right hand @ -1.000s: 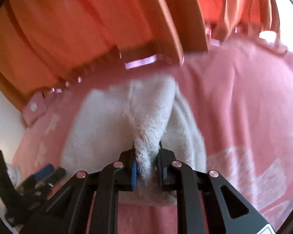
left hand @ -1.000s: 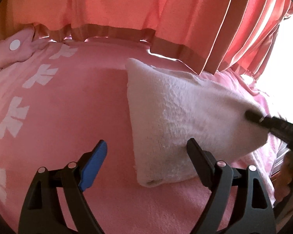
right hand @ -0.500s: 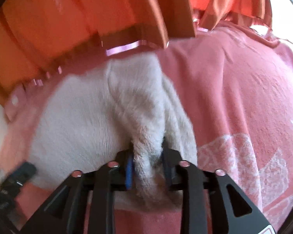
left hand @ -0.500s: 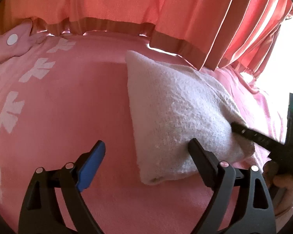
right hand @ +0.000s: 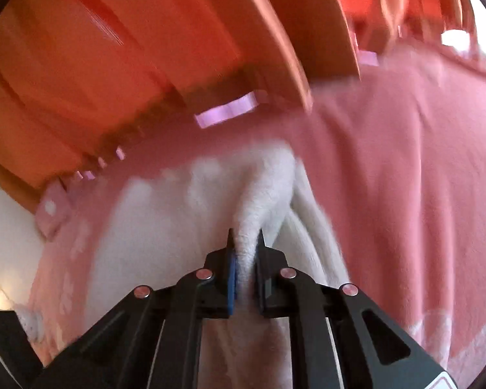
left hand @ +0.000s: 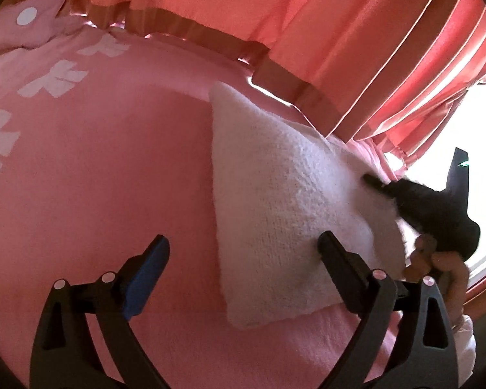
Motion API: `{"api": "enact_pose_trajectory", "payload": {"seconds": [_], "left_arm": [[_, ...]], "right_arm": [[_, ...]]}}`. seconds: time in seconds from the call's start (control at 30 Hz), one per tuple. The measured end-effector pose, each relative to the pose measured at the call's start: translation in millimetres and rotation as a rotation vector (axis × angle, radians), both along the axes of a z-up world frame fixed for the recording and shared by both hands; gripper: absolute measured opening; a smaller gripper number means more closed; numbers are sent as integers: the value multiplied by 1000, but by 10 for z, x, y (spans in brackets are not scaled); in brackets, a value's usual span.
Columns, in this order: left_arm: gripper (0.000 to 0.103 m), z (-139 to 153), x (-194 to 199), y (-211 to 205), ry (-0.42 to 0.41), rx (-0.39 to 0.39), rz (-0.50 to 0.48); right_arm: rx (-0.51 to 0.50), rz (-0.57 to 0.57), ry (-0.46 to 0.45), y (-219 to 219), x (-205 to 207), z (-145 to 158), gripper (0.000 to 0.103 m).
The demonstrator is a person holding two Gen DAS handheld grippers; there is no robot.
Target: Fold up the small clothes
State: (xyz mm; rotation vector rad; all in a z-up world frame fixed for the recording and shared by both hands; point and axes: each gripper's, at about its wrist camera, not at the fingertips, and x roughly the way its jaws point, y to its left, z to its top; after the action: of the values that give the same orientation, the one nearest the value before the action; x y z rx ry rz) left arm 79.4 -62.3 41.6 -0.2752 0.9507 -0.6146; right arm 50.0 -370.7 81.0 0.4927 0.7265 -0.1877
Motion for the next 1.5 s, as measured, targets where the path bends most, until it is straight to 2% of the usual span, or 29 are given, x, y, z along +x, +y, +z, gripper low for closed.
{"api": "enact_pose_trajectory", "payload": {"seconds": [0.03,0.07,0.13,0.17,0.27,0.37,0.43,0.47,0.6,0.73,0.8,0.83,0.9,0.97,1.03,1.07,1.1,1.13,1.17,1.23,1.3,1.37,1.47,1.5], "left_arm": [[91,-1,3,-4,-7,0,-4],[92,-4,7,-6,-11,-2,-7],[93,-21,22,-12,-12,-10,-16],[94,-38,31,-25,-11,-12,-22],[93,-35,29,-35,-16,-27,-20],[93,45,33,-14,-17,-63,-31],[94,122,56,3,-9,-90,-31],[94,160,90,0,1,-114,-35],[95,153,305,-119,77,-134,-49],[95,-122,545,-391,202,-70,-109],[95,-276,591,-444,259,-98,-126],[95,-373,604,-444,297,-144,-129],[96,-405,607,-426,295,-192,-123],[95,-374,617,-490,285,-159,-164],[87,-335,609,-515,262,-140,-176],[81,-321,603,-518,258,-145,-176],[73,-307,600,-517,250,-146,-175],[68,-261,598,-522,231,-147,-186],[61,-211,597,-527,214,-143,-196],[55,-25,608,-513,152,-136,-215],[54,204,615,-482,84,-147,-227],[54,527,622,-355,11,-191,-233],[55,1083,572,-34,-170,-239,-232],[56,1198,558,49,-212,-242,-229]], "right_arm": [[-21,-5,-20,4,-30,38,9],[-28,-16,2,-30,-15,-28,9],[2,-19,167,-134,124,-379,10],[4,-11,222,-142,171,-531,10],[-91,21,181,-34,152,-351,15],[-66,-39,140,-67,-17,-188,32],[-45,-94,107,-147,-166,-147,72],[-31,-124,98,-197,-224,-139,75],[153,-112,188,-369,-240,-405,78],[281,-82,234,-383,-186,-607,78],[320,-75,244,-362,-141,-668,82],[344,-70,250,-361,-116,-699,84],[371,-56,258,-352,-46,-755,86],[362,-36,260,-337,11,-767,85],[359,7,234,-288,63,-730,54],[339,8,219,-242,60,-678,49],[306,11,211,-207,69,-630,39],[272,8,192,-148,55,-552,34],[256,7,163,-108,42,-474,33],[214,19,68,-17,-7,-248,29],[153,43,-73,138,-81,103,29],[109,61,-185,269,-126,427,28],[110,115,-363,478,-128,931,28],[118,130,-382,511,-99,1007,29]]}}
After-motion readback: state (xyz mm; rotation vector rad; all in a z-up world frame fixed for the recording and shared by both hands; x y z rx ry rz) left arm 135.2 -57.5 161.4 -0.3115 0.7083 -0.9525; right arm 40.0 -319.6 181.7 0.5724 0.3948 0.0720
